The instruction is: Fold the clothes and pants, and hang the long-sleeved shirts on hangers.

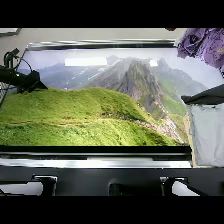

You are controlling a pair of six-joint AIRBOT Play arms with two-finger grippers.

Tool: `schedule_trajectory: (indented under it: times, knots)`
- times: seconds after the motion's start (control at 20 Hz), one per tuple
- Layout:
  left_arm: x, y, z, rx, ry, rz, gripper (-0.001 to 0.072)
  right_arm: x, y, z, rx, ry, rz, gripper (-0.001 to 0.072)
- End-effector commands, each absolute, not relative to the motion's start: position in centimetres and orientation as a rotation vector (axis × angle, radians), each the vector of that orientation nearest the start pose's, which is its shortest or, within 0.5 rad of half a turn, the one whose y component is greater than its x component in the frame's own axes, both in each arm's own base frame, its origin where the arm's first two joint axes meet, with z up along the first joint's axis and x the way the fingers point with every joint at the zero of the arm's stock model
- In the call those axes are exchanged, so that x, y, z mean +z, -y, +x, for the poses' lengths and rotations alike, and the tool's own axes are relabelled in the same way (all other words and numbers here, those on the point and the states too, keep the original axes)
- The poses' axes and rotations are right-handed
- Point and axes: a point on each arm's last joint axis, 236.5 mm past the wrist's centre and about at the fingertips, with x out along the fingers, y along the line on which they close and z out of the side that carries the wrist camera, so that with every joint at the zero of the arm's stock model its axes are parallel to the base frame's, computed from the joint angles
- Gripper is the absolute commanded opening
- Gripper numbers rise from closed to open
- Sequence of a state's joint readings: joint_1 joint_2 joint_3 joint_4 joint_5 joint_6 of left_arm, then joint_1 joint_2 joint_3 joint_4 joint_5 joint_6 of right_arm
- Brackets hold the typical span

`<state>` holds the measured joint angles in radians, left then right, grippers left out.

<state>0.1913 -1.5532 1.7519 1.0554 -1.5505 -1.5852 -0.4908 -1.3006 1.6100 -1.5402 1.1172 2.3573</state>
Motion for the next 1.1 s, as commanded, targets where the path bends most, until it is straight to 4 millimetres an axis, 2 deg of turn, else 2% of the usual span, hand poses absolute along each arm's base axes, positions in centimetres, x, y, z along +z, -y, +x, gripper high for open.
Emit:
schedule_trajectory:
  times: [0.0, 0.2, 0.4, 0.5, 0.7, 0.9, 1.05]
  knots:
    - [10.9, 3.3, 44.0, -0.259, -1.279, -0.49, 0.0017, 18.4, 22.0, 39.6, -0.805, -0.623, 0.916, 0.0031]
    - [10.8, 3.3, 44.0, -0.269, -1.276, -0.474, 0.0017, 16.7, 22.3, 35.6, -0.93, -0.757, 0.867, 0.0031]
    - [10.9, 3.3, 44.0, -0.268, -1.276, -0.476, 0.0016, 15.4, 24.0, 31.3, -1.095, -0.865, 0.766, 0.0032]
    - [10.9, 3.2, 44.0, -0.268, -1.276, -0.476, 0.0016, 13.8, 24.4, 29.0, -1.161, -0.955, 0.705, 0.0032]
    - [10.8, 3.2, 44.0, -0.268, -1.276, -0.476, 0.0016, 10.1, 23.8, 25.2, -1.24, -1.093, 0.645, 0.0032]
    - [10.9, 3.3, 44.0, -0.269, -1.275, -0.476, 0.0016, 7.4, 23.4, 22.6, -1.285, -1.161, 0.604, 0.0032]
    - [10.9, 3.3, 44.0, -0.268, -1.276, -0.476, 0.0017, 6.2, 23.3, 21.1, -1.317, -1.211, 0.574, 0.0033]
